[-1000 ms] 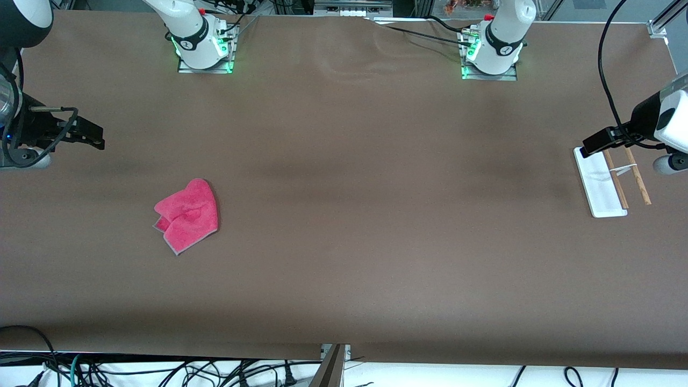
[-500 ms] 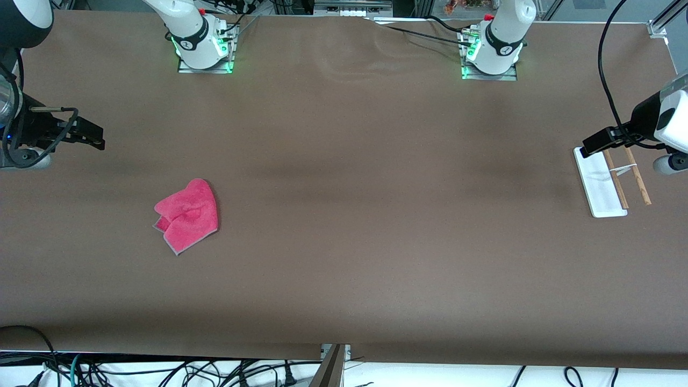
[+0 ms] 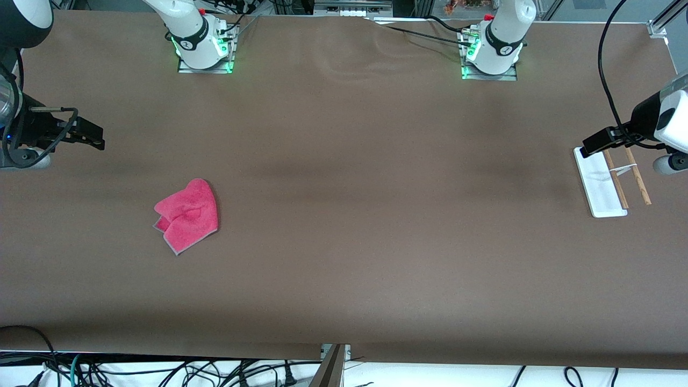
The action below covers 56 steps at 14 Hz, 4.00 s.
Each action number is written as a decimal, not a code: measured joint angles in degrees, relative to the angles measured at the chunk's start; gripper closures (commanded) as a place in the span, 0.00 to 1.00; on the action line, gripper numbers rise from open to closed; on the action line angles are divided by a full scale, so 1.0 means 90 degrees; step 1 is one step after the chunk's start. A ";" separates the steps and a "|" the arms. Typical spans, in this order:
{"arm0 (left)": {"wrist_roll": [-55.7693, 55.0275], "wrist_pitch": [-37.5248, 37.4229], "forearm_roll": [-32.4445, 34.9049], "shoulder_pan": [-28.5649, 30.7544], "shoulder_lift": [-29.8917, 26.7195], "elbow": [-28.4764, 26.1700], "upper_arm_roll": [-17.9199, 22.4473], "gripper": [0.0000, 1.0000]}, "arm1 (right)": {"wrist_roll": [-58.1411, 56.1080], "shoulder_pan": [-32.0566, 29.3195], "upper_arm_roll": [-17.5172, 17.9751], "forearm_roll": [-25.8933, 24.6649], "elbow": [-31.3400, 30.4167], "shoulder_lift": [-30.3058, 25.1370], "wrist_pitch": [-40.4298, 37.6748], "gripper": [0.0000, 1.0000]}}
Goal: Pass towel and hang on rack
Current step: 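Move the right gripper over the pink towel, then lower the right gripper and pinch the pink towel's edge, then lift the towel with the right gripper toward the table middle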
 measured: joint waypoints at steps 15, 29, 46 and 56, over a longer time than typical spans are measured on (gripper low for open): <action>0.0000 0.0000 0.0000 0.0000 0.0000 0.0002 0.0000 0.00 | -0.0028 -0.0057 -0.0016 0.0000 -0.0006 0.0603 0.0604 0.00; 0.0000 0.0000 0.0000 0.0000 0.0004 0.0008 0.0000 0.00 | -0.0568 -0.0201 -0.0007 0.0348 -0.0035 0.3359 0.2600 0.00; 0.0000 0.0000 0.0000 0.0000 0.0005 0.0008 0.0000 0.00 | -0.0578 -0.0175 0.0191 0.0417 0.0063 0.4391 0.4352 1.00; 0.0000 0.0000 0.0000 0.0000 0.0005 0.0008 0.0000 0.00 | -0.0578 -0.0144 0.0565 0.0470 0.0433 0.3467 0.3691 1.00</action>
